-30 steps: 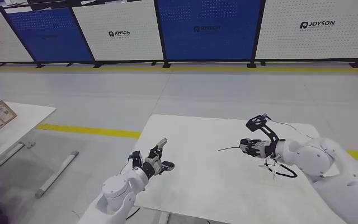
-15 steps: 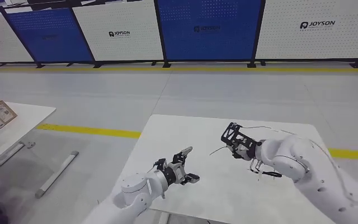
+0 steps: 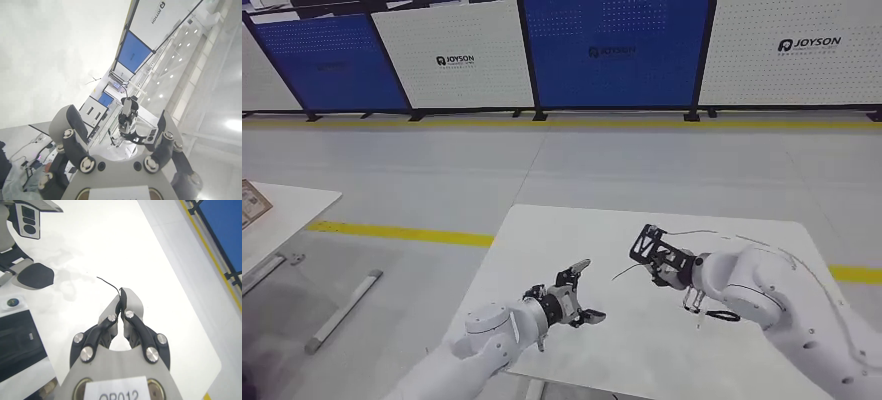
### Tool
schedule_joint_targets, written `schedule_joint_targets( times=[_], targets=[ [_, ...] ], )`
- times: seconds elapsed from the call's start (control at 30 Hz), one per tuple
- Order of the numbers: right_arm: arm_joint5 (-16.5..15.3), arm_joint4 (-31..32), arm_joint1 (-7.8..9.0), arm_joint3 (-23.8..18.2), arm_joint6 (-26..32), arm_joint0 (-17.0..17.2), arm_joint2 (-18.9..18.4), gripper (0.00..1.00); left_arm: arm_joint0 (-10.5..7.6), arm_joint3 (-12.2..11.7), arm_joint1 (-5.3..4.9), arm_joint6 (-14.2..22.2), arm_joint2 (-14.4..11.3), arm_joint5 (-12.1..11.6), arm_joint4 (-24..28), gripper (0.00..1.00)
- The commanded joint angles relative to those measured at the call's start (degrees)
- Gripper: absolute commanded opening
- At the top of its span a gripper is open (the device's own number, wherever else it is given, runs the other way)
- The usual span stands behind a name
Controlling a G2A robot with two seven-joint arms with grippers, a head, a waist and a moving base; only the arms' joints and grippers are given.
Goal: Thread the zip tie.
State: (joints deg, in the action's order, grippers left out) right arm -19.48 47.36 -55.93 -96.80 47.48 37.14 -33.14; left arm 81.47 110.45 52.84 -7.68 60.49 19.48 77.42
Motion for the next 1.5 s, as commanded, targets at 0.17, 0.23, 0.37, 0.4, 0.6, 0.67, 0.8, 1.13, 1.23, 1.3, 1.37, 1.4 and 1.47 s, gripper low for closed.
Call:
schedule_joint_targets(
  times=[0.17,0.23,0.37,0.4,0.6,0.67,0.8,1.13,1.23,1.3,1.37,1.4,1.47],
  targets=[
    [0.0,9.3,0.59,-5.1,0.8,-1.9,6.1,0.00,-6.00,-1.4,-0.31,-9.1,-4.5,0.0,10.5,1.00],
    [0.0,9.1,0.96,-5.3,0.4,-3.1,8.2,0.00,-8.14,-2.4,-0.58,-9.9,-8.0,0.0,12.5,1.00],
    [0.0,9.1,0.96,-5.3,0.4,-3.1,8.2,0.00,-9.06,-3.3,-0.52,-8.8,-8.8,0.0,12.5,1.00],
    [0.0,9.1,0.96,-5.3,0.4,-3.1,8.2,0.00,-9.06,-3.3,-0.52,-8.8,-8.8,0.0,12.5,1.00],
    [0.0,9.1,0.96,-5.3,0.4,-3.1,8.2,0.00,-8.93,-3.4,-0.42,-8.5,-8.9,-0.6,12.5,1.00],
    [0.0,9.1,0.96,-5.3,0.4,-3.1,8.2,0.00,-8.51,-4.0,0.24,-8.3,-9.1,-1.6,12.5,1.00],
    [0.0,9.1,0.96,-5.3,0.4,-3.1,8.2,0.00,-7.69,-5.6,3.26,-13.4,-7.2,-5.8,12.5,1.00],
    [0.0,9.1,0.96,-5.3,0.4,-3.1,8.2,0.00,-8.00,-5.2,4.12,-14.2,-7.9,-7.6,10.7,1.00],
    [0.0,9.1,0.96,-5.3,0.4,-3.1,8.2,0.00,-9.23,-5.2,4.73,-14.4,-9.7,-5.4,10.0,1.00],
    [0.0,9.1,0.96,-5.3,0.4,-3.1,8.2,0.00,-10.19,-5.4,5.15,-14.6,-10.8,-4.3,9.9,1.00],
    [0.0,9.1,0.96,-5.3,0.4,-3.1,8.2,0.00,-11.18,-6.0,5.64,-15.5,-11.7,-3.4,10.5,1.00],
    [0.0,9.1,0.96,-5.3,0.4,-3.1,8.2,0.00,-11.55,-6.1,5.86,-15.7,-12.0,-3.3,11.0,0.79],
    [0.0,9.1,0.96,-5.3,0.4,-3.1,8.2,0.00,-12.41,-6.7,6.33,-16.2,-12.4,-3.3,12.2,0.52]
  ],
)
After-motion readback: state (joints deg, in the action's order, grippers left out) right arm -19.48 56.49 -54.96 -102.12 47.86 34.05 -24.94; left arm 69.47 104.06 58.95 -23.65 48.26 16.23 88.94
